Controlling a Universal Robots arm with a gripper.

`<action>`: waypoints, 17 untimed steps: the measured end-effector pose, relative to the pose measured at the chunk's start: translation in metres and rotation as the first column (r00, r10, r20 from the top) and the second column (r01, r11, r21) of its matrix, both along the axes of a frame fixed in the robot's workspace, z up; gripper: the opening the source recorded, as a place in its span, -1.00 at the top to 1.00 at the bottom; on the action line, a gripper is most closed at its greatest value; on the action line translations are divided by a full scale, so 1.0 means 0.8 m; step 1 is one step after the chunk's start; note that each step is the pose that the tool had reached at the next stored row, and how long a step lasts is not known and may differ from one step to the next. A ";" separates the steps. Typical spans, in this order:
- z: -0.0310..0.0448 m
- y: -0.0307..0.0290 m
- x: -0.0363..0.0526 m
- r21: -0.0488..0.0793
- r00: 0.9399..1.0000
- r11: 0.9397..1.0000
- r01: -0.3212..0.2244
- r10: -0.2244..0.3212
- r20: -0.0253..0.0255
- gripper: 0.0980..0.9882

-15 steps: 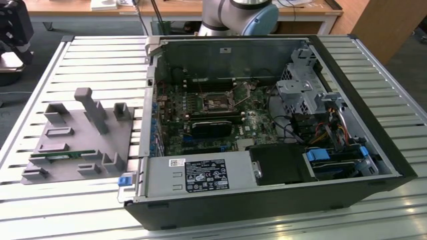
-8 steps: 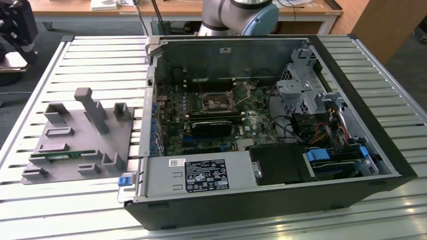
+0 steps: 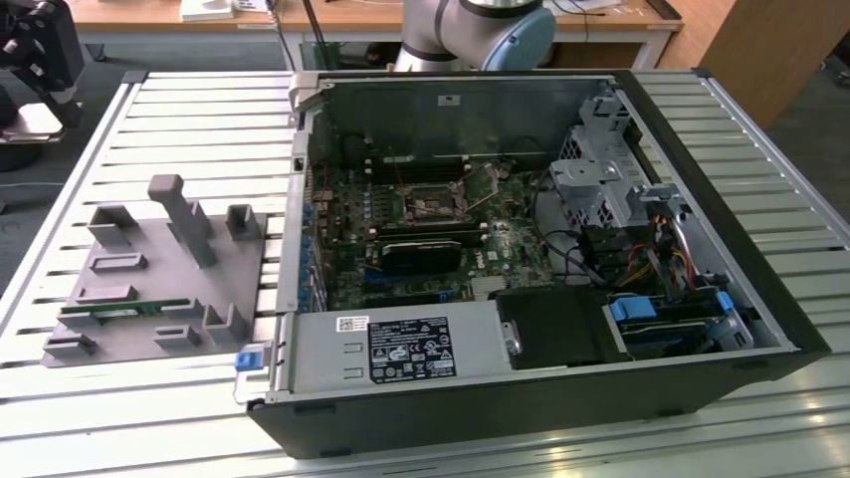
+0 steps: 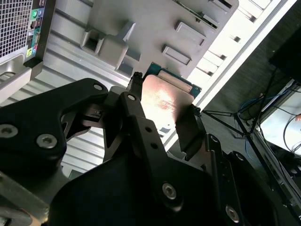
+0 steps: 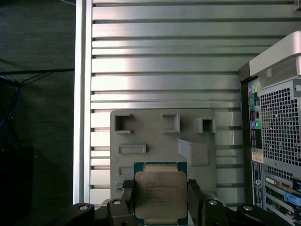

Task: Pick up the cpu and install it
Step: 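Pick up the cpu and move it towards the insertion slot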

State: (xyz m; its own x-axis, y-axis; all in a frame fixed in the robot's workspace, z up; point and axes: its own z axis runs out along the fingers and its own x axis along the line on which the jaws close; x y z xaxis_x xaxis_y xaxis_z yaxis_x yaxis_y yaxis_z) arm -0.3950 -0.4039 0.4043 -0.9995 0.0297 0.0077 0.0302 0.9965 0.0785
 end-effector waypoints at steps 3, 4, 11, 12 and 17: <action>0.0000 0.0000 0.002 0.000 1.000 1.000 0.000 0.000 0.000 0.01; 0.0001 0.0000 0.002 0.000 1.000 1.000 0.000 0.000 0.000 0.01; 0.0000 0.0000 0.007 0.000 1.000 1.000 0.000 0.000 0.000 0.01; 0.0000 0.0000 0.008 0.000 1.000 1.000 0.000 0.000 0.000 0.01; 0.0000 0.0000 0.012 0.000 1.000 1.000 0.000 0.000 0.000 0.01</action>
State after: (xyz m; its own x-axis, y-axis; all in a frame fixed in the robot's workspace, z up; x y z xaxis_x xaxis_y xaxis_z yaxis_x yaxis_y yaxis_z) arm -0.3853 -0.4040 0.4044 -0.9995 0.0297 0.0078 0.0302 0.9965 0.0785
